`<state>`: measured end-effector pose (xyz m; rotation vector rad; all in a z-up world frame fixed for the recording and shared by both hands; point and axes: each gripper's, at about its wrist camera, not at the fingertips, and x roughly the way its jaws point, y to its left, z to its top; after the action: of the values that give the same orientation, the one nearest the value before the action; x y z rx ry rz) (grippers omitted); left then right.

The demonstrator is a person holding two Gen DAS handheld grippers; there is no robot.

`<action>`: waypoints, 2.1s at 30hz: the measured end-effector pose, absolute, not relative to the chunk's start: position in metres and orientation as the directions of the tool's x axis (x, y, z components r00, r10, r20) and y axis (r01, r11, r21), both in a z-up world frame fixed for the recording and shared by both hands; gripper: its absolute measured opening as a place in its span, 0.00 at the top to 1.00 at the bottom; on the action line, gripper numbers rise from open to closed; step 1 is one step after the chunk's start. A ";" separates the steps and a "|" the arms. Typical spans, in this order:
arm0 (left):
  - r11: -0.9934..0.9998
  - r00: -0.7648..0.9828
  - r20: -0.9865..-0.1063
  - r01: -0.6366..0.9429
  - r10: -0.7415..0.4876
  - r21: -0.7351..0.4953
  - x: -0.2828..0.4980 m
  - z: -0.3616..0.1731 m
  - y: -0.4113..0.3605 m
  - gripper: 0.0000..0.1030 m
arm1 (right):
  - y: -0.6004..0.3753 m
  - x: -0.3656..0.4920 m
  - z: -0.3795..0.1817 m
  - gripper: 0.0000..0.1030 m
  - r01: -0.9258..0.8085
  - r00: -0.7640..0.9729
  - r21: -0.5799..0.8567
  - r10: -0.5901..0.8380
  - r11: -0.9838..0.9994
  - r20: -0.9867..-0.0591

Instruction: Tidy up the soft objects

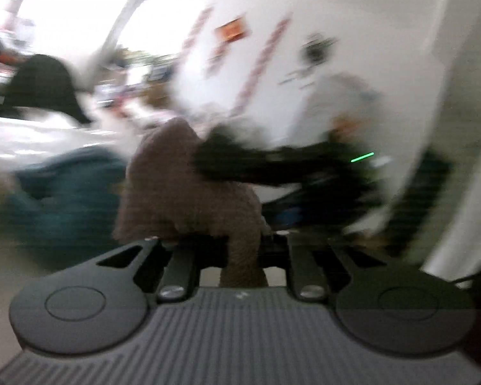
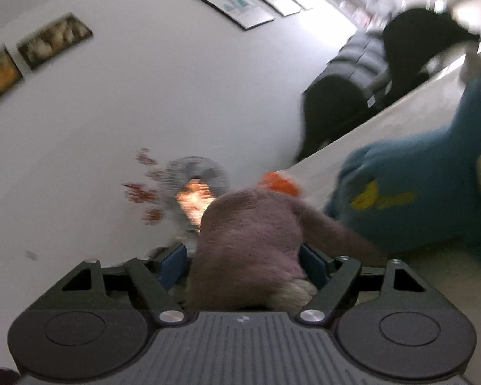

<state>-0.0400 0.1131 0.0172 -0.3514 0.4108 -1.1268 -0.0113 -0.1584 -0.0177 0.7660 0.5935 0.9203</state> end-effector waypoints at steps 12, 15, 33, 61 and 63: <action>0.419 0.429 -0.082 0.794 -0.900 -0.440 -0.048 0.015 0.131 0.00 | -0.175 -0.002 -0.030 0.69 -0.385 0.460 0.897 0.888 0.218 -0.019; 0.437 0.470 -0.051 0.768 -0.881 -0.468 -0.044 0.016 0.144 0.00 | -0.183 -0.007 -0.033 0.69 -0.377 0.477 0.903 0.879 0.209 -0.004; 0.291 0.436 0.024 0.639 -0.900 -0.713 -0.008 -0.018 0.127 0.59 | -0.170 -0.010 -0.040 0.60 -0.368 0.446 0.927 0.889 0.074 0.106; 0.934 0.791 -0.540 0.356 -0.288 0.023 0.005 0.018 0.076 0.79 | -0.170 -0.037 -0.010 0.30 -0.094 0.887 0.307 0.220 0.947 -0.406; 0.939 0.788 -0.551 0.343 -0.275 0.022 0.009 0.012 0.075 0.79 | -0.166 -0.038 -0.011 0.30 -0.097 0.887 0.294 0.217 0.951 -0.407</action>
<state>0.0094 0.0751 0.0124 0.1233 0.5739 -0.3335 -0.0377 -0.1662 -0.0114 0.2711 0.4515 0.1653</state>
